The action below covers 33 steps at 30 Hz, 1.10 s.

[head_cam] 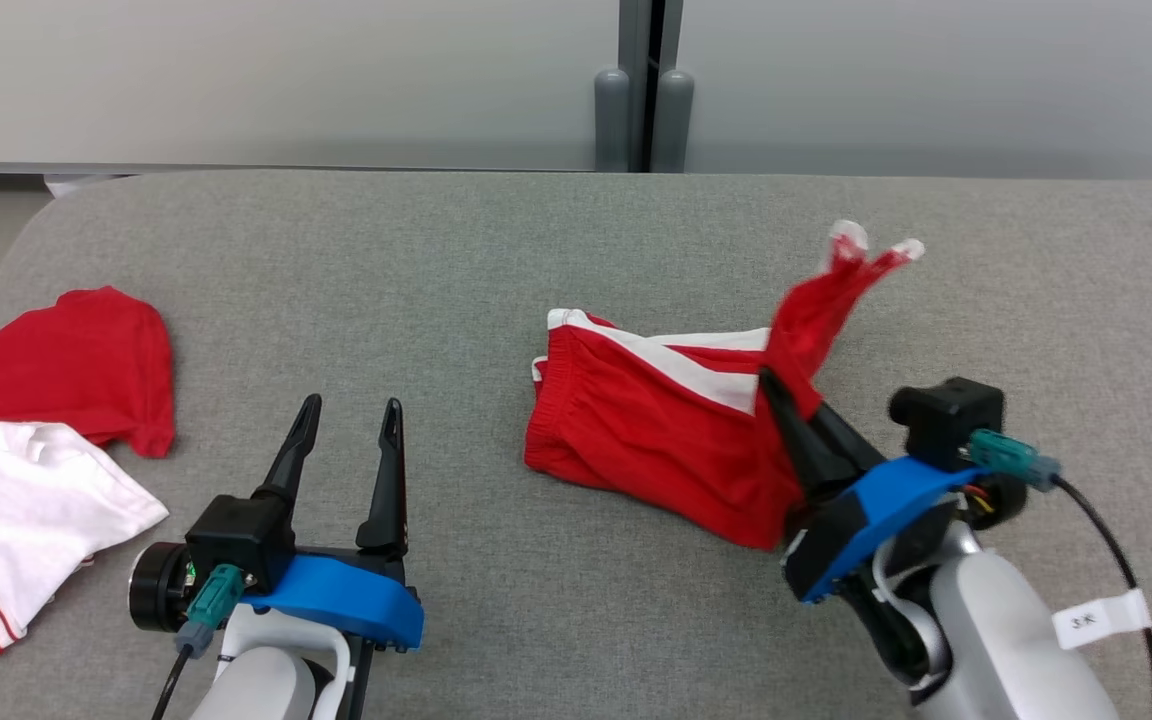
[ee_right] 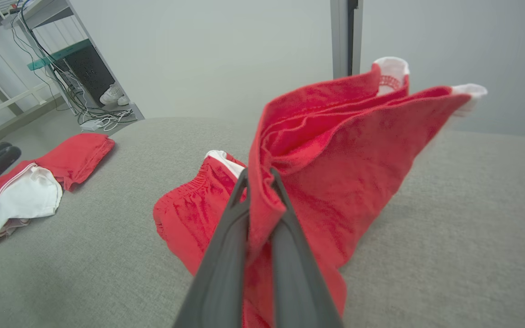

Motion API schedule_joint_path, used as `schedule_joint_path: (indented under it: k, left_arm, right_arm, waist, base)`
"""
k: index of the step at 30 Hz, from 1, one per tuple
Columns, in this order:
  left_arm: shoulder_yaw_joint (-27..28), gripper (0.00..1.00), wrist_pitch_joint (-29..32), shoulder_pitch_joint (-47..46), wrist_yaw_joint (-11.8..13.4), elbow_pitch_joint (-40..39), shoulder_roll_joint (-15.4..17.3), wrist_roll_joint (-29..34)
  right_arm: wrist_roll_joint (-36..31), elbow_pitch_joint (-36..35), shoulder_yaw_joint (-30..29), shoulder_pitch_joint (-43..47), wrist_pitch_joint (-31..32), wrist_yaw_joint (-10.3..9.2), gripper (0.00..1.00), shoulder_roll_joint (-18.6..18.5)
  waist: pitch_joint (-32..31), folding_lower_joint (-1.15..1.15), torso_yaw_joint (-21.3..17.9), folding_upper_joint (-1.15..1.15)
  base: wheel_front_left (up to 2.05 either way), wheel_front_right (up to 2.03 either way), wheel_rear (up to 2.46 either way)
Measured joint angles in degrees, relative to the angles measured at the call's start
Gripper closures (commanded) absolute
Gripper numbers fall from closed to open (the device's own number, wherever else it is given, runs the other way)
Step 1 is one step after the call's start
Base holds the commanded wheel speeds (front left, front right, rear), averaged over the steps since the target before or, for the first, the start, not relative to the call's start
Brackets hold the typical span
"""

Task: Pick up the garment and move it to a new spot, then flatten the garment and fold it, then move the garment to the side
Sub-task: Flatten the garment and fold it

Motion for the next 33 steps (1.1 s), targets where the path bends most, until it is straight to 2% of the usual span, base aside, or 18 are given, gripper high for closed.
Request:
schedule_joint_path:
  k: [8,12,13,14,15,23,27,28,29,30,33]
  left_arm:
    - [-0.6,0.00,-0.3,-0.7,-0.2,1.0,-0.6,-0.1]
    - [-0.5,0.00,-0.6,-0.8,-0.2,1.6,-0.6,-0.5]
    - [-0.5,0.00,-0.8,-0.8,-0.2,1.7,-0.6,-0.5]
    - [-0.5,0.00,-0.9,-0.8,-0.2,1.8,-0.6,-0.5]
    - [-0.4,0.00,-0.9,-0.8,-0.2,1.9,-0.6,-0.5]
    - [-0.3,0.00,-1.5,-0.7,0.1,2.1,-0.7,-0.6]
    - [-0.2,0.00,-1.6,-0.2,0.4,2.1,-0.5,-0.5]
    - [-0.2,0.00,-1.7,0.1,0.6,2.1,-0.3,-0.4]
    - [-0.2,0.00,-1.7,0.5,0.9,2.1,0.1,-0.1]
    - [-0.2,0.00,-1.7,0.5,0.9,2.1,0.1,-0.1]
    - [-0.2,0.00,-1.7,1.2,1.4,2.0,0.7,0.1]
  right_arm:
    - [7.4,8.2,14.9,-5.0,0.1,0.00,1.00,1.4]
    - [9.7,12.5,19.6,-5.8,-1.7,0.00,1.00,1.5]
    - [10.0,13.4,20.4,-5.9,-2.1,0.00,0.85,1.5]
    - [10.0,13.9,21.0,-6.1,-3.3,0.00,0.56,1.4]
    - [10.2,14.4,21.5,-6.6,-4.0,0.00,0.00,1.4]
    - [8.6,13.6,22.4,-8.7,-12.4,0.00,0.00,1.5]
    - [5.7,12.0,18.3,-8.7,-14.8,0.01,0.00,0.4]
    - [4.7,11.3,15.9,-8.4,-15.4,0.00,0.00,-0.3]
    - [2.9,9.5,11.1,-6.9,-15.9,0.00,0.00,-1.6]
    - [2.9,9.5,11.1,-6.9,-15.9,0.00,0.00,-1.6]
    - [0.3,6.3,3.8,-2.6,-15.9,0.00,0.00,-2.9]
  waist:
    - [0.3,0.00,3.0,0.00]
    - [0.8,0.01,3.7,0.00]
    - [0.8,0.00,3.7,0.00]
    - [0.8,0.00,3.7,0.00]
    - [0.8,0.00,3.7,0.00]
    - [-0.1,0.00,3.0,0.00]
    - [-0.7,0.00,2.3,0.00]
    - [-1.0,0.01,2.1,0.00]
    - [-1.5,0.00,1.6,0.00]
    - [-1.5,0.00,1.6,0.00]
    - [-2.3,0.00,0.8,0.00]
  base:
    - [0.00,0.00,0.00]
    - [0.00,0.00,0.00]
    - [0.00,0.00,0.00]
    - [0.00,0.00,0.00]
    - [0.00,0.00,0.00]
    - [0.00,0.00,0.00]
    - [0.00,0.00,0.00]
    - [0.00,0.00,0.00]
    - [0.00,0.00,0.00]
    - [0.00,0.00,0.00]
    - [0.00,0.00,0.00]
